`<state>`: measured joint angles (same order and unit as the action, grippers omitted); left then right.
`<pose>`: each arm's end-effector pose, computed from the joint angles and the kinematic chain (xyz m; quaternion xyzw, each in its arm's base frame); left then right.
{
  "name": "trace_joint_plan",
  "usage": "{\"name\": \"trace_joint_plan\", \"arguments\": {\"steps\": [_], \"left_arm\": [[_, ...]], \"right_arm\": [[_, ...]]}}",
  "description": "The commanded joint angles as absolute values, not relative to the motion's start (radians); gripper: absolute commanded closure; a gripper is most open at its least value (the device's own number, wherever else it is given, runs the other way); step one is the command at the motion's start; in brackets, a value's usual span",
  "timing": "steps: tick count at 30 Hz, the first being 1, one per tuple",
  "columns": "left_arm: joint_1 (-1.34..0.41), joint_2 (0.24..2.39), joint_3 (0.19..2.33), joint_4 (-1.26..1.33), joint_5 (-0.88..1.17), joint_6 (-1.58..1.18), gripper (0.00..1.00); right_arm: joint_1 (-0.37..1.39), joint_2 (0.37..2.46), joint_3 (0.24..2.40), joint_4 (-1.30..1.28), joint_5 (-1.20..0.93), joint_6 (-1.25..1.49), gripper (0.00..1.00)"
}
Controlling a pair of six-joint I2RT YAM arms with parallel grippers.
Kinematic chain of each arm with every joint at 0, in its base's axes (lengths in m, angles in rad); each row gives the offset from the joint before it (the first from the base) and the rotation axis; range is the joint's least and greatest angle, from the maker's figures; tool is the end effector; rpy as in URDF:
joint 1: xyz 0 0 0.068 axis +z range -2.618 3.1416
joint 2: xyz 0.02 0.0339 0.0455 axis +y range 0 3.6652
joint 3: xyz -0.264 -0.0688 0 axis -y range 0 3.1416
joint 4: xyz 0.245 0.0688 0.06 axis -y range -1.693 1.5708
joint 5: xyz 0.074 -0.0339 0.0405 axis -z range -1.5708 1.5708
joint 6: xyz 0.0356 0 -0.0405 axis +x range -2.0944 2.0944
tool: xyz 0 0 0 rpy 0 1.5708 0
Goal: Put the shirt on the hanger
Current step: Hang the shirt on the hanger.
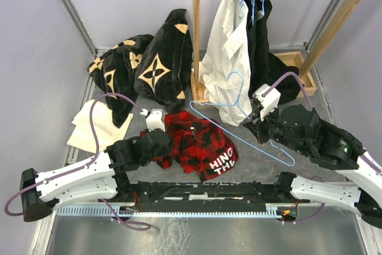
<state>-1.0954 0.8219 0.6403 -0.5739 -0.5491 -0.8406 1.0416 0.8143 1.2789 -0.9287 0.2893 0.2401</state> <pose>0.0934 -0.1409 0.2501 0.0057 0.8902 -0.1732 0.4214 0.0732 0.1050 0.4205 -0.2587 0.8047 0.2126 0.4902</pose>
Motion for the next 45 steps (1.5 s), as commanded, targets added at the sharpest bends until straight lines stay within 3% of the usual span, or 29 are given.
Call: {"name": "trace_joint_plan", "arguments": {"steps": [1,14,31,35,45], "left_arm": [[-1.101,0.788,0.728,-0.554,-0.589,-0.834,0.97],[-1.100,0.834,0.866,-0.617,-0.541,-0.759,0.97],[-1.100,0.920,1.040,-0.647,-0.403,-0.646,0.97],[-1.100,0.991,1.189,-0.725,-0.354,-0.573,0.97],[-1.101,1.275,1.835,-1.124,-0.339,-0.379,0.97]], "right_arm": [[1.041,0.762,1.317,-0.885,0.257,0.114,1.00],[1.041,0.809,1.388,-1.041,0.016,-0.027,1.00],[1.042,0.955,1.276,-0.804,0.016,-0.022,1.00],[1.040,0.981,1.288,-0.755,-0.008,-0.016,1.00],[0.982,0.990,1.346,-0.544,-0.259,0.069,1.00]]}}
